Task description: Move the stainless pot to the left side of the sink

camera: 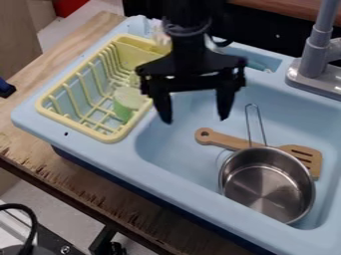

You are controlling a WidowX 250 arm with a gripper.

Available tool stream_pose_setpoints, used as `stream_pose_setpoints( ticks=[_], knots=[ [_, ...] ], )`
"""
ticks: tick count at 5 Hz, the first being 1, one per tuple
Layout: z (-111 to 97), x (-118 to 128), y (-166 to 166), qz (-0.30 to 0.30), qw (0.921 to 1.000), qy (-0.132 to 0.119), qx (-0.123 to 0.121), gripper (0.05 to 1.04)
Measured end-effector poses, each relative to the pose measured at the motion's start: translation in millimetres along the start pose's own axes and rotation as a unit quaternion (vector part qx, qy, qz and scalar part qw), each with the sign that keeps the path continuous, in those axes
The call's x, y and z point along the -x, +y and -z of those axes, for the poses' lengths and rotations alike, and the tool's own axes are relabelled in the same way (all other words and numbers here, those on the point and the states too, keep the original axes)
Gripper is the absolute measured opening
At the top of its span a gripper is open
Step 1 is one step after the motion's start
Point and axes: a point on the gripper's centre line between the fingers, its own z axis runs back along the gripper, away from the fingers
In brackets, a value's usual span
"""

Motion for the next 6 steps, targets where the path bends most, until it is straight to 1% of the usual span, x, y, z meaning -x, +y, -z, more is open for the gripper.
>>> stream_pose_setpoints(
  ticks=[1,2,3,4,5,6],
  knots=[
    [2.4,0.5,-21.9,-0.021,0.9997,-0.007,-0.009,0.997],
    [12.2,10.2,-36.9,-0.028,0.9994,-0.005,-0.020,0.997],
    [12.3,18.1,-49.5,-0.040,0.9991,-0.013,-0.007,0.997],
    [21.1,28.0,-58.5,-0.054,0.9984,-0.016,-0.006,0.997],
    [26.8,35.2,-68.1,-0.088,0.9960,-0.006,0.012,0.997],
    [32.4,36.4,-72.2,-0.127,0.9913,0.011,0.034,0.997]
  ],
)
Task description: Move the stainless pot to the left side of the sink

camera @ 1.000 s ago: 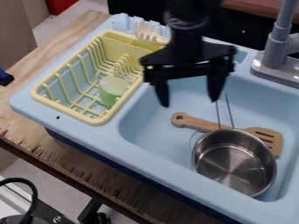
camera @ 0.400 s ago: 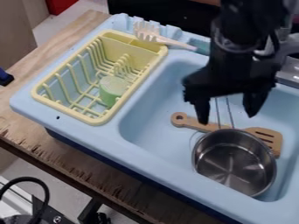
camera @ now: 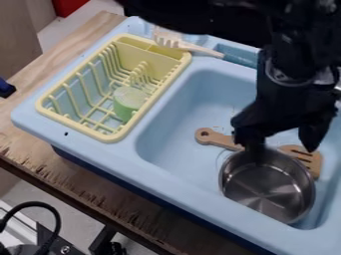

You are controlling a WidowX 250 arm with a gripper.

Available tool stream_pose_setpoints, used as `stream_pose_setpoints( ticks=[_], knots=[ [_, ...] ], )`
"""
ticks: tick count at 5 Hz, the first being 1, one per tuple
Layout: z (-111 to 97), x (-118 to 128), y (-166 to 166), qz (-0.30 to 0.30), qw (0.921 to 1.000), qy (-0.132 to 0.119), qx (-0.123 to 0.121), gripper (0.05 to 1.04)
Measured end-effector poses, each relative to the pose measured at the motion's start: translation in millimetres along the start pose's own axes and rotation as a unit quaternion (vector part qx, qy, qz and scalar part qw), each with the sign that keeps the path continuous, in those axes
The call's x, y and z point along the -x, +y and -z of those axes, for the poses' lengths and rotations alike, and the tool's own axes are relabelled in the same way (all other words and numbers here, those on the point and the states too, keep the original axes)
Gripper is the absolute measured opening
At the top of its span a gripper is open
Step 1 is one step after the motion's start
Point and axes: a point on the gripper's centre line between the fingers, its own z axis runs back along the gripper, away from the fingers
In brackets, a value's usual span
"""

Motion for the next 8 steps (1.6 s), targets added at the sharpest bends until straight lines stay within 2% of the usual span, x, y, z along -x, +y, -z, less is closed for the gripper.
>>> stream_pose_setpoints(
  ticks=[1,4,5,6,7,8],
  knots=[
    [10.0,2.2,1.8,-0.030,0.9991,0.029,-0.007,0.997],
    [34.4,6.4,3.4,-0.081,0.9956,0.044,-0.014,0.997],
    [39.4,8.4,4.6,-0.093,0.9943,0.050,-0.019,0.950],
    [41.0,10.6,4.5,-0.102,0.9932,0.052,-0.021,0.684],
    [41.9,10.7,3.5,-0.082,0.9950,0.049,-0.028,0.411],
    [40.5,9.1,2.7,-0.065,0.9963,0.047,-0.029,0.207]
  ],
)
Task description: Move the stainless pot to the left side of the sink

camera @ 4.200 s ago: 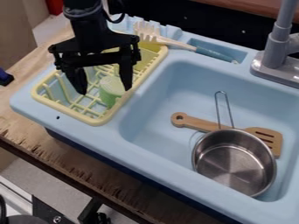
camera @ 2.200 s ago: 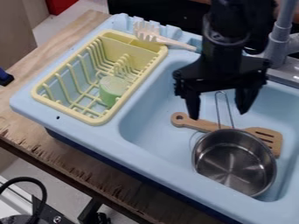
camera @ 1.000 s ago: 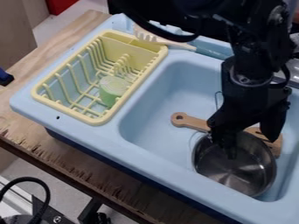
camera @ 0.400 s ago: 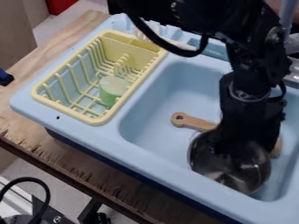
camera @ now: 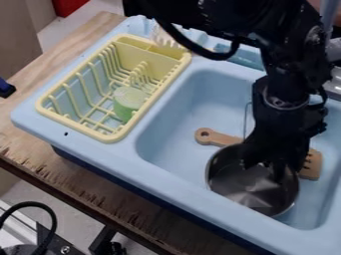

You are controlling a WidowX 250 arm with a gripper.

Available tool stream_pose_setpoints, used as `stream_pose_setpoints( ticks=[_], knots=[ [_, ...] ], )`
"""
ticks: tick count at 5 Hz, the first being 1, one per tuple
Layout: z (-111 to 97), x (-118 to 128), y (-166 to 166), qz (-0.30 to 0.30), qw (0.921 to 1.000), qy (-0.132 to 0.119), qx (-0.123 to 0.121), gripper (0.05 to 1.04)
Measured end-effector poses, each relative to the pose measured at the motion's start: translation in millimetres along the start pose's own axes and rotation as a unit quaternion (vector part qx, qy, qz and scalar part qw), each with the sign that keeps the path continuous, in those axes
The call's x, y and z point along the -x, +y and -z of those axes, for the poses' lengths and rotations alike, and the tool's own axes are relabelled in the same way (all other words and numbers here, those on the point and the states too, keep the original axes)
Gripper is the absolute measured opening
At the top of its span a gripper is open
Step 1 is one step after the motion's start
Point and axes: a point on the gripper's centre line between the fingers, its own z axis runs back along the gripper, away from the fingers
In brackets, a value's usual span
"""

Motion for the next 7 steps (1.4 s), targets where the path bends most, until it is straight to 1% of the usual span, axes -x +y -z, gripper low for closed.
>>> stream_pose_setpoints(
  ticks=[1,2,3,4,5,6,7],
  knots=[
    [-0.7,-0.5,-0.4,0.006,1.0000,0.000,0.001,0.093],
    [-1.7,-0.4,0.1,-0.001,1.0000,-0.002,-0.005,0.077],
    [-5.3,-0.5,-0.5,0.000,0.9997,-0.016,-0.017,0.076],
    [-12.6,-0.8,0.2,0.017,0.9988,-0.024,-0.039,0.076],
    [-30.6,-1.0,4.3,0.042,0.9974,-0.042,-0.040,0.065],
    [-38.8,0.5,8.3,0.059,0.9968,-0.038,-0.039,0.054],
    [-47.0,-0.5,12.0,0.059,0.9967,-0.033,-0.044,0.054]
  ],
)
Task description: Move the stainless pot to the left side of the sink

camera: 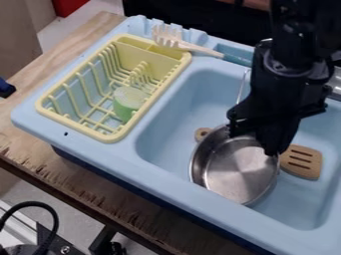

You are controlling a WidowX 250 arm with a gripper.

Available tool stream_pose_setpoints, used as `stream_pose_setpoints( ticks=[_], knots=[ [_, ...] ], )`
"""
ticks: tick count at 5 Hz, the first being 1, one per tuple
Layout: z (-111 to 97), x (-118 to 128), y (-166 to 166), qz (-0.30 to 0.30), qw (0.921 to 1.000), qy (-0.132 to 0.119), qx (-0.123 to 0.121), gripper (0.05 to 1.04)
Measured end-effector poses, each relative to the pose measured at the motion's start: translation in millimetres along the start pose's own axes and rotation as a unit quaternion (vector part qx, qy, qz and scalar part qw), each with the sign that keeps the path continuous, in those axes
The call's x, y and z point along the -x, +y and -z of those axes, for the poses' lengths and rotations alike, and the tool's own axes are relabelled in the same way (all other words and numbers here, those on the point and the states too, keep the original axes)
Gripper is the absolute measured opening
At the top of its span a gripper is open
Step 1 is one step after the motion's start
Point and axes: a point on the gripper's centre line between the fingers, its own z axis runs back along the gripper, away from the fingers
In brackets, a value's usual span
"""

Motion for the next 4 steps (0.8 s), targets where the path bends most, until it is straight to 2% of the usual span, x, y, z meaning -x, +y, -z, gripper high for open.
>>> stream_pose_setpoints(
  ticks=[1,2,3,4],
  knots=[
    [-5.3,0.3,1.8,0.011,0.9999,0.001,-0.012,0.054],
    [-6.3,3.1,4.6,0.079,0.9960,-0.027,-0.033,0.054],
    [-5.5,5.8,9.6,0.163,0.9838,-0.059,-0.044,0.054],
    [-6.1,10.0,15.8,0.243,0.9663,-0.076,-0.039,0.054]
  ],
)
